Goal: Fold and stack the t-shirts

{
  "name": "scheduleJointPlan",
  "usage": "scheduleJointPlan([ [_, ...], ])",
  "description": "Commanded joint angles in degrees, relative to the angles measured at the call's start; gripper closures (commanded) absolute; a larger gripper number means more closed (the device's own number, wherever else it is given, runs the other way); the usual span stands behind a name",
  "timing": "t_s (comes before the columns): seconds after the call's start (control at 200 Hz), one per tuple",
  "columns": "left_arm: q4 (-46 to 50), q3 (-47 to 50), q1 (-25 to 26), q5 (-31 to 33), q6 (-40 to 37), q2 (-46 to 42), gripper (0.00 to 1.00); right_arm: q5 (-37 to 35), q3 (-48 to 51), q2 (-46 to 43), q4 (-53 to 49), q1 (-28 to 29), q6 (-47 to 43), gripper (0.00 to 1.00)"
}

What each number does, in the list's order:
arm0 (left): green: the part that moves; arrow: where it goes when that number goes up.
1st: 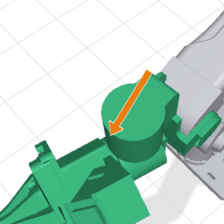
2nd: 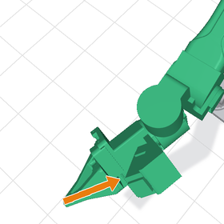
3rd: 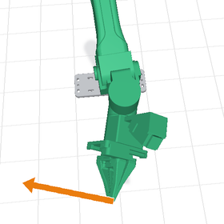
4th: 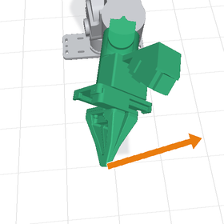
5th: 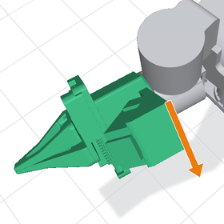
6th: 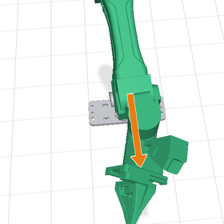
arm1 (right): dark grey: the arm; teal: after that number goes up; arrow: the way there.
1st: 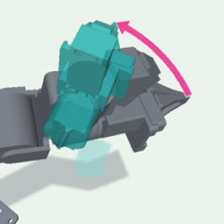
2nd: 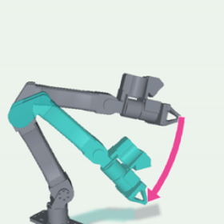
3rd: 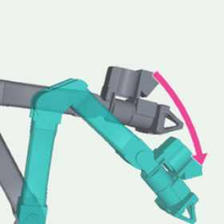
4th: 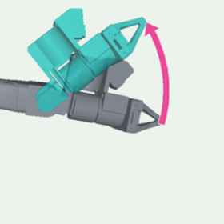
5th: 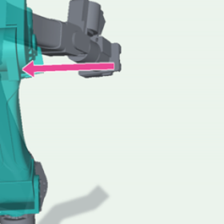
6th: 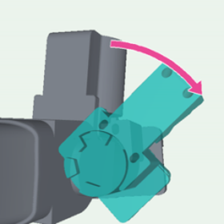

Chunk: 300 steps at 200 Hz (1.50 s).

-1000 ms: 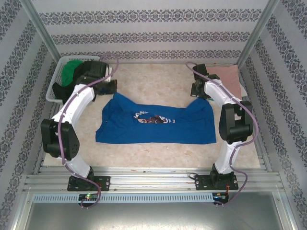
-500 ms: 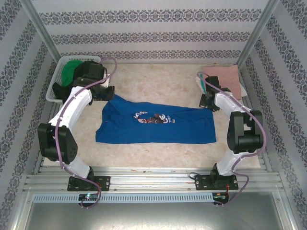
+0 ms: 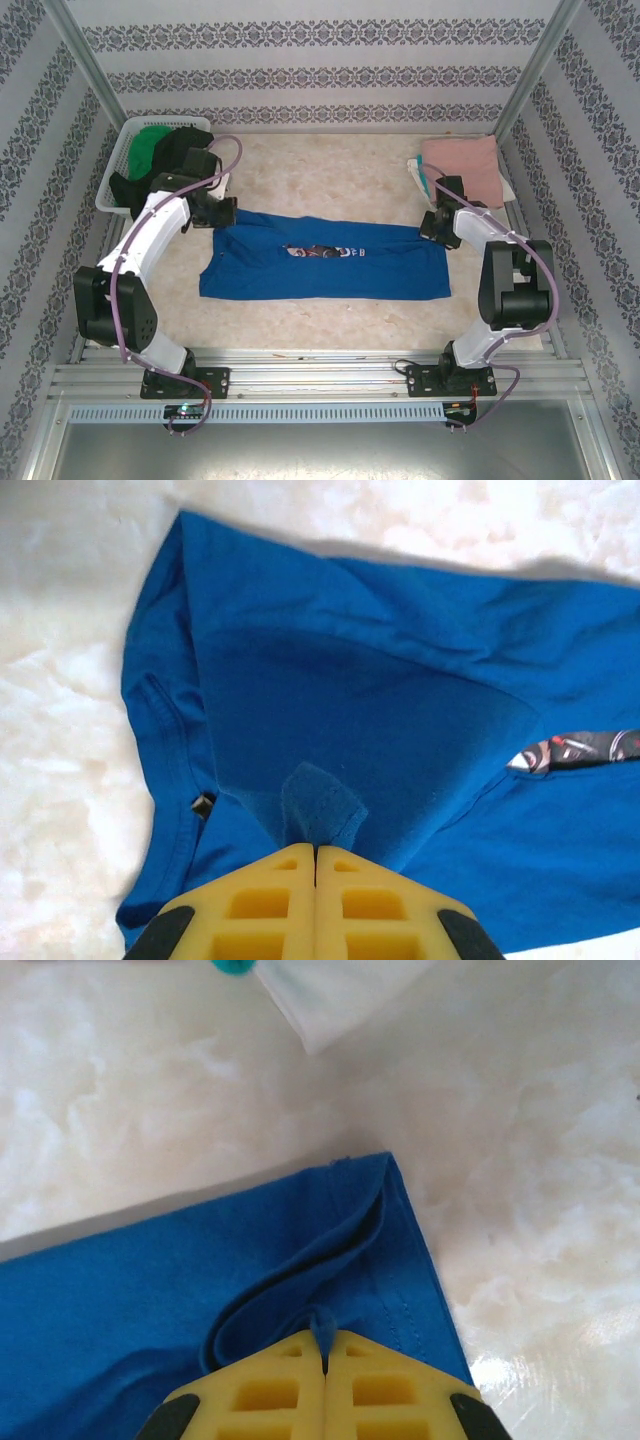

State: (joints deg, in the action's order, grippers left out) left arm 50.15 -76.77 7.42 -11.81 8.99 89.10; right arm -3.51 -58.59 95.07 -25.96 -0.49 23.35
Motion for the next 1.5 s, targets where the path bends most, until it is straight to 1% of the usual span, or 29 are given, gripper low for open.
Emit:
scheduleJointPlan([
  [0.0, -1.45, -3.07, -0.02, -0.16, -0.70, 1.27, 1.00, 2.03, -5.65, 0.03, 1.05, 0.73, 1.53, 0.98],
  [0.08, -1.28, -10.17, -0.22, -0.62, -2.22, 6.55, 1.00, 1.53, -12.69, 3.63, -0.06, 1.24, 1.02, 0.99],
  [0.095, -0.81, -12.12, -0.29, -0.56, -2.41, 7.76, 1.00, 1.49, -15.14, 4.73, -0.67, 1.28, 0.93, 0.99],
  [0.2, 3.91, -26.86, -0.74, -1.49, -3.41, 17.33, 1.00, 1.42, -22.74, 9.35, -0.86, 1.55, 0.23, 1.00],
  [0.325, 10.36, -40.97, -0.75, -3.04, -4.31, 27.34, 1.00, 0.74, -25.35, 11.74, -2.16, 1.46, 0.11, 1.00],
  [0.39, 13.04, -43.96, -0.75, -4.11, -4.84, 29.89, 1.00, 0.52, -22.71, 10.38, -1.23, 1.38, 0.28, 1.00],
  [0.515, 10.56, -38.02, -0.85, -4.57, -4.88, 27.70, 1.00, 0.23, -15.72, 6.98, 0.50, 1.20, -0.75, 0.98],
  [0.59, 8.22, -32.19, -0.96, -5.57, -4.39, 24.53, 1.00, -1.11, -11.92, 5.59, 0.42, 0.78, -1.09, 0.98],
  [0.674, 5.85, -25.68, -1.03, -5.57, -4.32, 20.85, 1.00, -0.89, -7.38, 3.87, 1.16, -0.09, -1.11, 0.98],
  [0.789, 4.96, -19.23, -1.24, -4.98, -4.50, 16.94, 1.00, -0.83, -4.46, 2.89, 1.23, -1.29, -0.63, 0.97],
  [0.934, 4.35, -16.42, -1.27, -4.60, -4.29, 14.04, 1.00, -2.48, -3.07, 2.76, 0.26, -2.04, 0.26, 0.97],
  [1.069, 5.50, -18.08, -1.33, -4.58, -4.41, 13.84, 1.00, -2.89, -2.09, 2.78, -0.56, -2.39, 1.41, 0.96],
  [1.104, 5.43, -17.98, -1.36, -4.94, -4.38, 13.78, 1.00, -2.40, -1.51, 2.59, -0.38, -2.32, 1.52, 0.93],
  [1.164, 5.07, -17.19, -1.32, -5.06, -4.12, 13.56, 1.00, -2.09, -0.45, 1.78, -0.26, -2.23, 1.82, 0.82],
  [1.254, 3.79, -14.76, -1.30, -5.73, -3.91, 12.76, 1.00, -2.74, 0.48, 0.75, -0.68, -2.27, 2.06, 0.79],
  [1.314, 2.82, -12.96, -1.31, -5.73, -3.68, 12.00, 1.00, -3.12, 0.11, 0.33, -2.09, -2.41, 2.11, 0.70],
  [1.384, 1.80, -11.46, -1.32, -6.15, -3.47, 11.46, 1.00, -3.33, 0.13, -1.12, -3.80, -2.33, 2.14, 0.68],
  [1.429, 1.54, -11.01, -1.32, -6.46, -3.46, 11.36, 1.00, -3.68, 0.94, -3.54, -4.02, -1.86, 2.19, 0.66],
  [1.454, 1.66, -10.87, -1.39, -6.56, -3.46, 11.42, 1.00, -3.91, 1.70, -5.09, -3.66, -1.24, 2.08, 0.62],
  [1.494, 1.93, -10.88, -1.40, -6.72, -3.46, 11.44, 1.00, -4.50, 2.85, -7.80, -2.97, 0.27, 2.17, 0.53],
])
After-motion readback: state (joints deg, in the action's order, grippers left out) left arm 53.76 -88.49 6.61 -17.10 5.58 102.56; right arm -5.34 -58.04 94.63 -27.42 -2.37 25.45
